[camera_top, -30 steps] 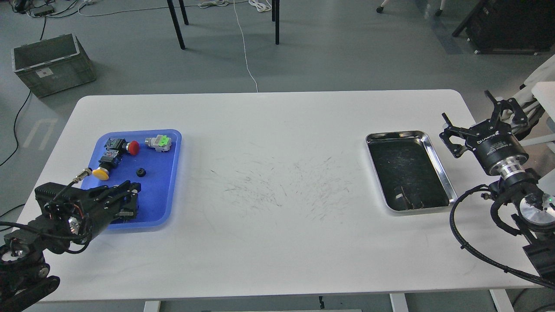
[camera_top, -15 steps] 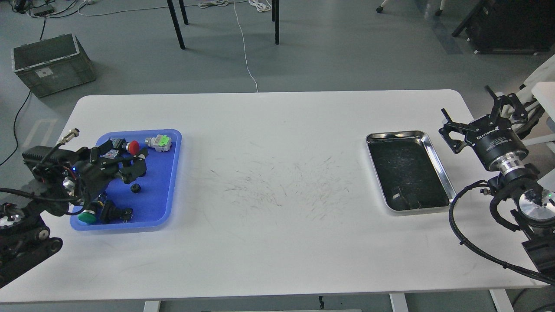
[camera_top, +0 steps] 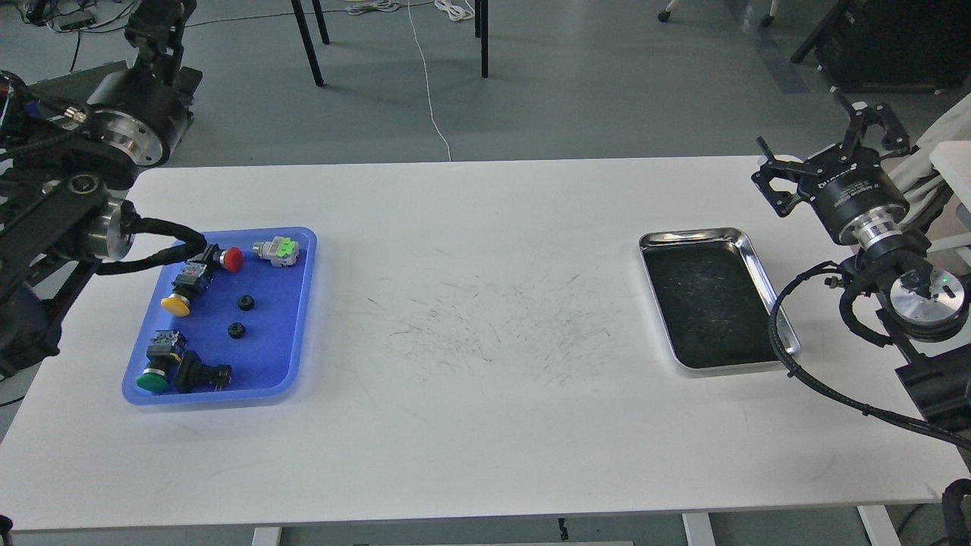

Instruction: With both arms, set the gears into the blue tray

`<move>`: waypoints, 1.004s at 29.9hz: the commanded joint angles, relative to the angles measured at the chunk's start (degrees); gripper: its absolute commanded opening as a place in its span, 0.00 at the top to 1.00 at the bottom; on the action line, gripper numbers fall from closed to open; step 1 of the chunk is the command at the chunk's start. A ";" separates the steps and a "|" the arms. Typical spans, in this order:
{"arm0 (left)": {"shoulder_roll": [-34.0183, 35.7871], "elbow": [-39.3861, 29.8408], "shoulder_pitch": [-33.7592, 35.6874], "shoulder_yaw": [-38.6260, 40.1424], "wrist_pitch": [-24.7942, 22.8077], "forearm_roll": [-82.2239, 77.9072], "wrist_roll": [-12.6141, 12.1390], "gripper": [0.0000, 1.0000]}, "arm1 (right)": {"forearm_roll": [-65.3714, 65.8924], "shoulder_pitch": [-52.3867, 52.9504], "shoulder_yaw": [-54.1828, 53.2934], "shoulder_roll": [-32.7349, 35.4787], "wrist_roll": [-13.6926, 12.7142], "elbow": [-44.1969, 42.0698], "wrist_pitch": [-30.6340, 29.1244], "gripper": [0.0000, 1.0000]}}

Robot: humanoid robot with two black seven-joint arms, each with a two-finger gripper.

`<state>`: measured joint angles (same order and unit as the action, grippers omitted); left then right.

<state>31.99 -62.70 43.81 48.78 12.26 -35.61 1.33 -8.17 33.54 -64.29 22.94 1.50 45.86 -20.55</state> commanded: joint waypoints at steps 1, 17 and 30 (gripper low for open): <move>-4.82 4.95 -0.13 4.47 -7.58 6.15 0.61 0.02 | 0.00 0.92 0.04 -0.79 0.09 -0.07 1.74 0.02; -13.70 30.53 -0.92 6.68 -31.51 29.88 5.71 0.02 | 0.26 2.41 1.27 -5.01 0.17 -0.07 5.78 0.01; -13.44 30.53 -0.30 6.59 -31.51 33.41 5.62 0.02 | 0.44 2.41 5.67 -4.39 0.61 0.99 5.87 0.01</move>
<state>18.55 -32.17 43.55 55.37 -19.29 -2.20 6.96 -7.65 36.03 -58.56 18.48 2.10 46.91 -14.68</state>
